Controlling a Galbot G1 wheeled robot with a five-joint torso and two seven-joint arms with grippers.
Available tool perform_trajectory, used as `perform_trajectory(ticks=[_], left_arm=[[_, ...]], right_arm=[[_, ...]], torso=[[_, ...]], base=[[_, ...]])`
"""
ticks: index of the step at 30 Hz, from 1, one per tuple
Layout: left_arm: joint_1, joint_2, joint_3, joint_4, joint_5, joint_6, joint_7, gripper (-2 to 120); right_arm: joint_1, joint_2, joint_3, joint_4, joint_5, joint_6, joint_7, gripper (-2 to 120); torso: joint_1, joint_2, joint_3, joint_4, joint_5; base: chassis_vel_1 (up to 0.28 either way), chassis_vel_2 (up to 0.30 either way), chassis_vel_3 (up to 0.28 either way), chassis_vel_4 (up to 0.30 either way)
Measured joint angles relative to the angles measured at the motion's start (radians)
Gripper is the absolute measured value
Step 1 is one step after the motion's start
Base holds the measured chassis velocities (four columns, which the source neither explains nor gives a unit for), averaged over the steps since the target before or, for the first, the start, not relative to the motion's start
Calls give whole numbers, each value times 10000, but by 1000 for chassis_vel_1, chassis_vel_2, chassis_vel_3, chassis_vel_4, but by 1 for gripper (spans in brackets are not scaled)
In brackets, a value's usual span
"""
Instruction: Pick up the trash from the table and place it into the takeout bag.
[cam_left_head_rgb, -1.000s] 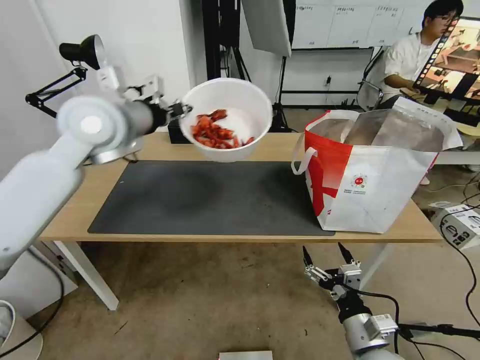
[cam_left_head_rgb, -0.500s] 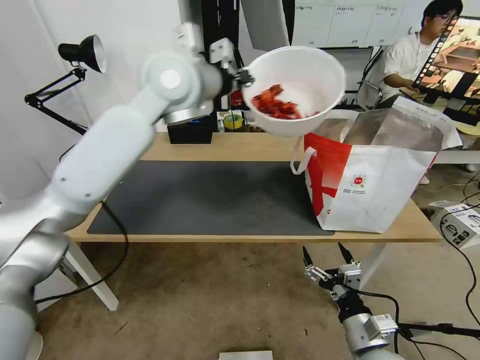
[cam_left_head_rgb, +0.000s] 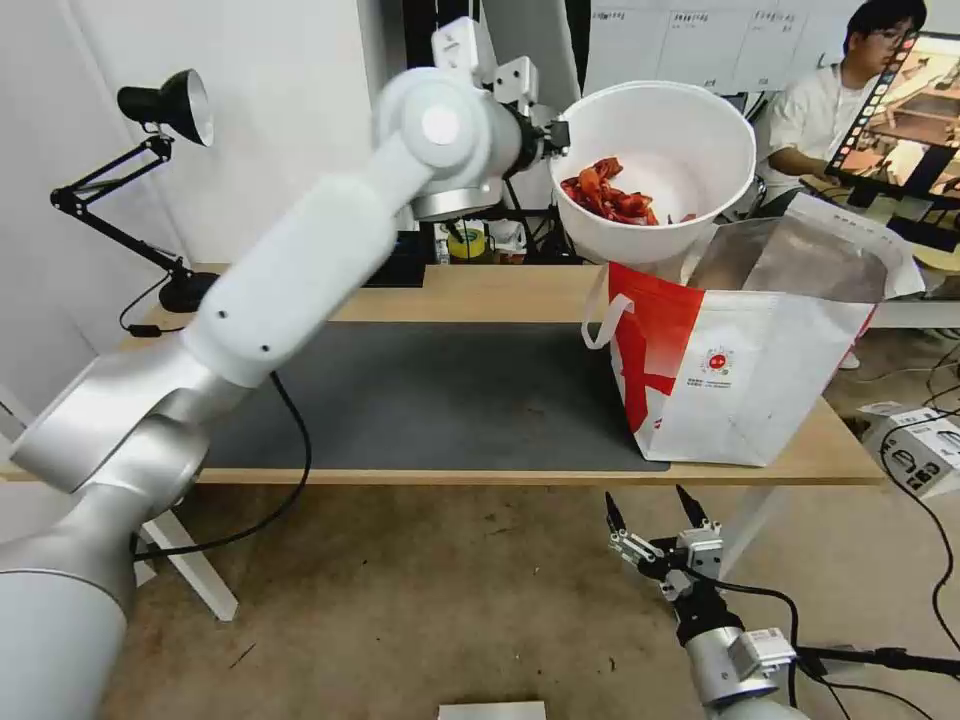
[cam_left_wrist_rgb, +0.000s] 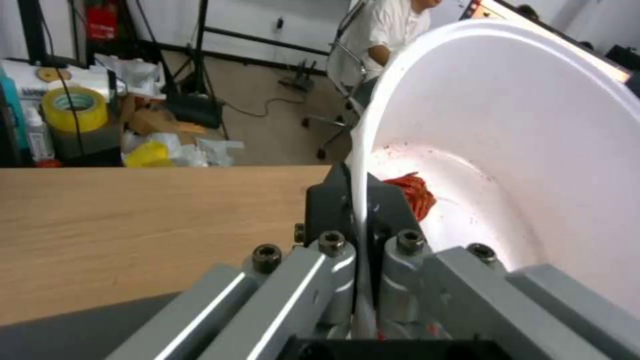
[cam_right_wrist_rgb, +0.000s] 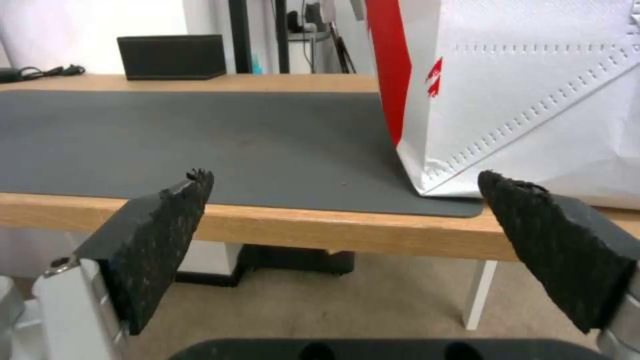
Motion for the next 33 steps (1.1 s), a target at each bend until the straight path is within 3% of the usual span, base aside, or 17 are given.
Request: perform_trajectory(ticks=[23, 33], left_arm=[[406, -1631, 306, 1042, 1283, -876, 381, 0], [503, -2177, 959, 1441, 2467, -1280, 343, 0]], right_arm=[[0, 0, 0, 0, 0, 0, 0, 100], [0, 0, 1, 0, 0, 0, 0, 100]], torso=[[-2, 2, -1, 0, 1], [-1, 1, -1, 0, -1]], base=[[0, 0, 0, 0], [0, 0, 0, 0]])
